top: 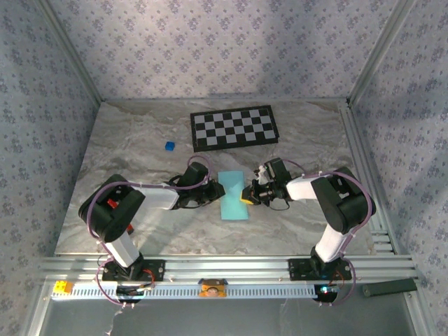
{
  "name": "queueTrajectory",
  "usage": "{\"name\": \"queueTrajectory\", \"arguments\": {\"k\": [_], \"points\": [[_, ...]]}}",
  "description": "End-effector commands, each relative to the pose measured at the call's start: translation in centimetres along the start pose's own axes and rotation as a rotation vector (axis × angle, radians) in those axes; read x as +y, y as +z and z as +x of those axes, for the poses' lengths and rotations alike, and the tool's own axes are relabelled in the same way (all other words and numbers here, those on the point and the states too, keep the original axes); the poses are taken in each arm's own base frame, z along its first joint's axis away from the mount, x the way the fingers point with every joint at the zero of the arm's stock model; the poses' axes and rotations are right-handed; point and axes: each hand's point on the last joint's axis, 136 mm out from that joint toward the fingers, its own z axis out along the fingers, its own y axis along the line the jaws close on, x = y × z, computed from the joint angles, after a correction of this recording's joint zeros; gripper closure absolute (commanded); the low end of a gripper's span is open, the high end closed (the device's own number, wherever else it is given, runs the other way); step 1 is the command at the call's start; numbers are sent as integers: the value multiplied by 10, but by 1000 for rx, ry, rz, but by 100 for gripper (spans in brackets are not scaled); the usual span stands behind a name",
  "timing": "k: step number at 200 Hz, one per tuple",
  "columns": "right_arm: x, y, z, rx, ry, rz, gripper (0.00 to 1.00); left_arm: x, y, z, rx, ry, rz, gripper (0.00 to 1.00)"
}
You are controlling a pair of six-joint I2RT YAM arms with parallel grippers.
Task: Fold a paper plane with a square sheet of paper (pick it up from the middle)
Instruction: Third fold the triangle at the center of the table.
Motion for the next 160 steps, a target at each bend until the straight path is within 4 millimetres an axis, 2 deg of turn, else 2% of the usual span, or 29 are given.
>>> {"name": "queueTrajectory", "arguments": {"k": [1, 34, 77, 126, 160], "points": [[-38, 0, 10, -2, 97, 128, 98, -4, -5, -1, -14, 3, 12, 83], [-34, -1, 9, -9, 85, 112, 97, -3, -6, -1, -16, 0, 3, 90], [-6, -14, 1, -43, 6, 46, 91, -3, -11, -1, -17, -10, 9, 95], [19, -45, -4, -146, -149, 74, 64, -10, -19, -1, -16, -37, 13, 95], [33, -65, -4, -211, -235, 91, 56, -7, -20, 1, -9, -74, 11, 95]]}}
